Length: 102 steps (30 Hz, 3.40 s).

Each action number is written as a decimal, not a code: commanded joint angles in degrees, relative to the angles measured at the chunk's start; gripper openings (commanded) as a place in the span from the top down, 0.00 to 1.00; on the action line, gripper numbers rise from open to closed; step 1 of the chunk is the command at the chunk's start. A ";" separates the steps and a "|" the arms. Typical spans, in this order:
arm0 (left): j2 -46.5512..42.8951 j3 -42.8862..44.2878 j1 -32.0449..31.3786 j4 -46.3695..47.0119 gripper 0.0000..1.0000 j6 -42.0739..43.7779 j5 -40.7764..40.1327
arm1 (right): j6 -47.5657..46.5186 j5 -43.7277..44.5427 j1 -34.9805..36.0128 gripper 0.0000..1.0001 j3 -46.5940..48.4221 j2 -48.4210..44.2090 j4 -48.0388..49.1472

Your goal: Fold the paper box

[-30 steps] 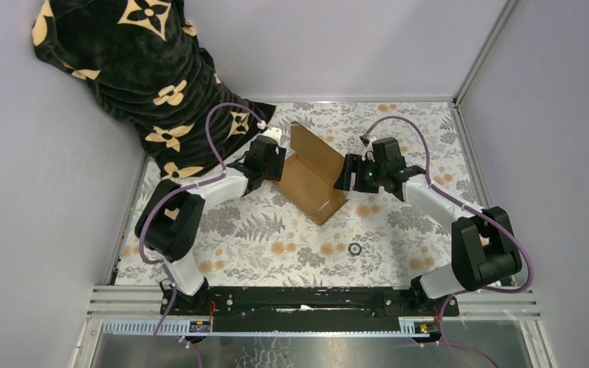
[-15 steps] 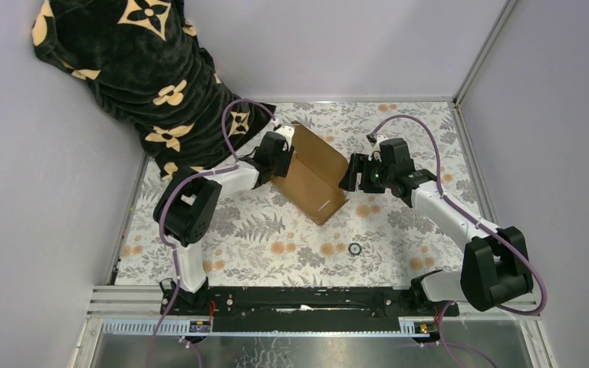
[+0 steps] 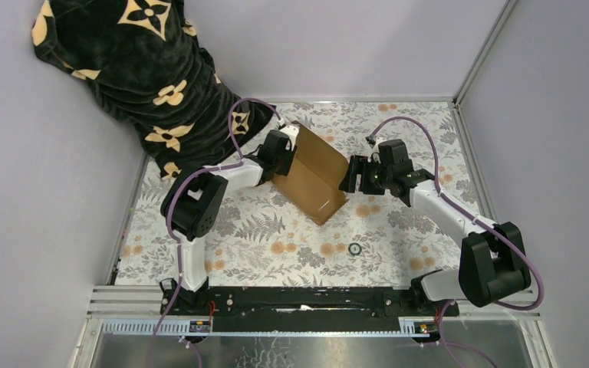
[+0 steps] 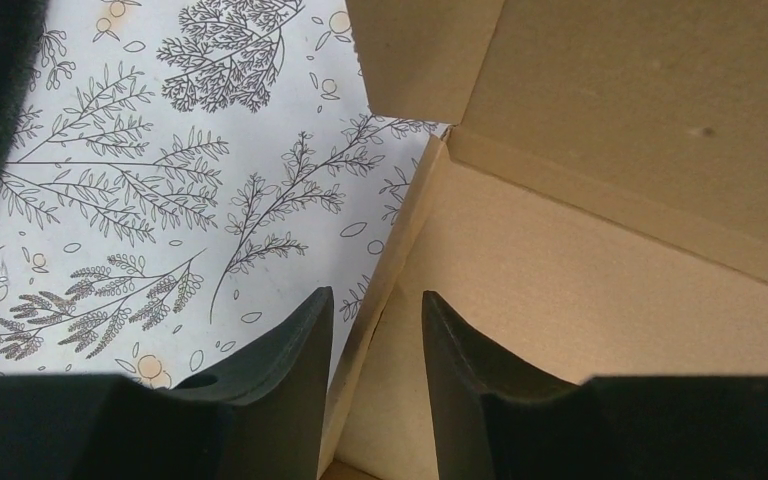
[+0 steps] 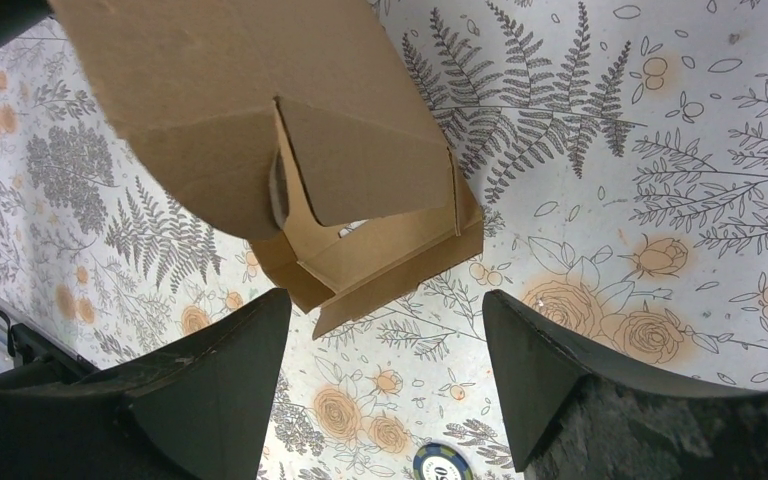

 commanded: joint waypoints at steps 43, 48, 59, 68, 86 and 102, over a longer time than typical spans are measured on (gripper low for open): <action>-3.46 -4.41 -6.58 -5.16 0.82 -6.93 -21.24 | -1.76 1.40 -4.99 0.24 -0.38 2.35 1.08; -5.29 -7.48 -8.14 -5.41 0.83 -10.11 -23.49 | -0.49 1.35 -8.80 0.29 -1.92 4.10 1.79; -5.62 -12.49 -10.68 -3.63 0.83 -14.43 -23.50 | 0.28 0.20 -10.26 0.32 3.59 12.37 2.99; -5.98 -14.69 -12.50 -0.79 0.83 -16.57 -22.92 | -2.17 1.49 -10.26 0.44 16.98 20.48 -1.22; -5.15 -15.26 -14.07 -0.95 0.84 -18.82 -24.09 | 3.37 -8.53 -9.00 0.84 18.21 28.50 4.42; -4.55 -14.14 -14.66 -2.01 0.84 -19.02 -24.62 | 3.17 -8.28 -8.15 0.83 17.03 30.51 5.36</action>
